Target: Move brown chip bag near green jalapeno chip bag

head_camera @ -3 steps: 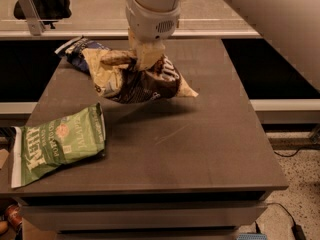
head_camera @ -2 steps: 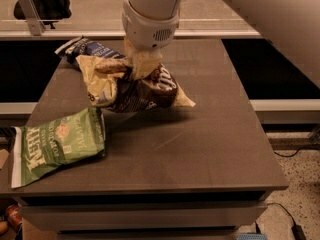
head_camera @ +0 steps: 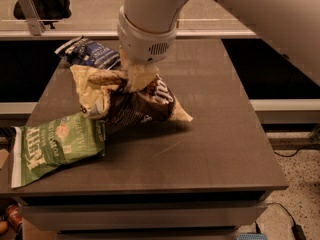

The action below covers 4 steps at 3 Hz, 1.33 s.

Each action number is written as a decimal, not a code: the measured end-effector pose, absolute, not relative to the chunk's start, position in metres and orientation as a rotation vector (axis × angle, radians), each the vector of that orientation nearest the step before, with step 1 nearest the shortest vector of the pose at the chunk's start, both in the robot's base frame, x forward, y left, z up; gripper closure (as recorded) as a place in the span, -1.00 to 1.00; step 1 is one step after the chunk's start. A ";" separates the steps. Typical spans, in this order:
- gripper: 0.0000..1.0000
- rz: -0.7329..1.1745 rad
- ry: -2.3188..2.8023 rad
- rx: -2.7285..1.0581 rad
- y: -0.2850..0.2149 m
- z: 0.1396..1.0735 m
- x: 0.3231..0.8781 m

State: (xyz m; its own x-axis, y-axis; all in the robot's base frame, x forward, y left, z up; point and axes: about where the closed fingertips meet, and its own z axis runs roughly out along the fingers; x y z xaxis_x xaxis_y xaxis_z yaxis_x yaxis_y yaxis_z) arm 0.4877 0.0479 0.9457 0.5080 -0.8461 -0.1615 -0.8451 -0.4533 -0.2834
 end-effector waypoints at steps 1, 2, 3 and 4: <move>0.21 0.005 1.434 -2.414 0.049 0.945 0.481; -0.25 0.010 1.444 -2.412 0.050 0.945 0.479; -0.71 0.019 1.452 -2.403 0.049 0.945 0.478; -1.00 0.029 1.451 -2.403 0.051 0.945 0.477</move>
Offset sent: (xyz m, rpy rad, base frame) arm -0.0092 0.0004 -0.0071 -0.0023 0.0393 -0.0303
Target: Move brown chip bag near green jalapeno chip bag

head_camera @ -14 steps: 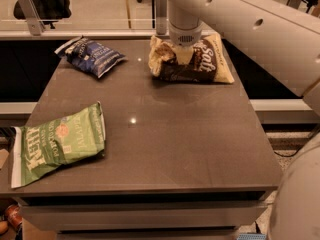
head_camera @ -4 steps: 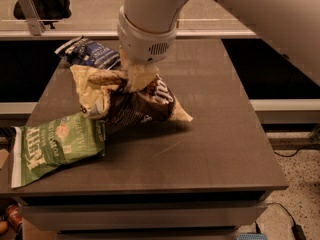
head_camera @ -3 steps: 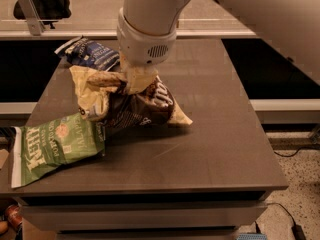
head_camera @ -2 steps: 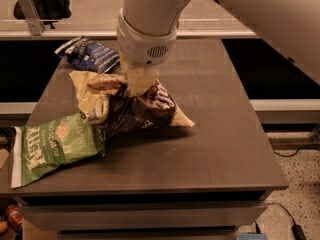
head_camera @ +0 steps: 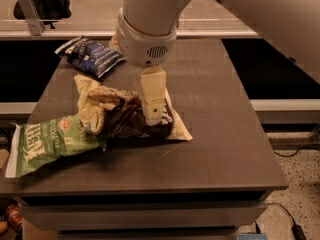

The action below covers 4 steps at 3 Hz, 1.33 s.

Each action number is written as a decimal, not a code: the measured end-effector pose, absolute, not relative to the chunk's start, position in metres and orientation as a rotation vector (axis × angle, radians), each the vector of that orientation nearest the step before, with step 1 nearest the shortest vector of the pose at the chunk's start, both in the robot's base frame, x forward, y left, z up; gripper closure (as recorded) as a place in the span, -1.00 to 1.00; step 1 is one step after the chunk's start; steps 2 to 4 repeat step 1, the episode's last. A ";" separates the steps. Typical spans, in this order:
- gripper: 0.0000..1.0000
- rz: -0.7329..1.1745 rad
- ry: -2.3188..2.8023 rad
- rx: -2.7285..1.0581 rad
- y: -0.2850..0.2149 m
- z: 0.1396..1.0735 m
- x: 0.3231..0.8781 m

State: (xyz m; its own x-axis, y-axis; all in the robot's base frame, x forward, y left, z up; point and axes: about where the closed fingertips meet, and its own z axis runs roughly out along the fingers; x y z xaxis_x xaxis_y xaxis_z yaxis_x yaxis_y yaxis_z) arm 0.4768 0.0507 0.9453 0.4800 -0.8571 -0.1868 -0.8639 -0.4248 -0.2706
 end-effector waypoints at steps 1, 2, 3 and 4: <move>-1.00 0.032 1.447 -2.405 0.051 0.945 0.476; -1.00 0.032 1.447 -2.405 0.051 0.945 0.476; -1.00 0.032 1.447 -2.405 0.051 0.945 0.476; -1.00 0.032 1.447 -2.405 0.051 0.945 0.476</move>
Offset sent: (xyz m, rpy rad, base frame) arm 0.0000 0.0000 0.0000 0.0000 0.0000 0.0000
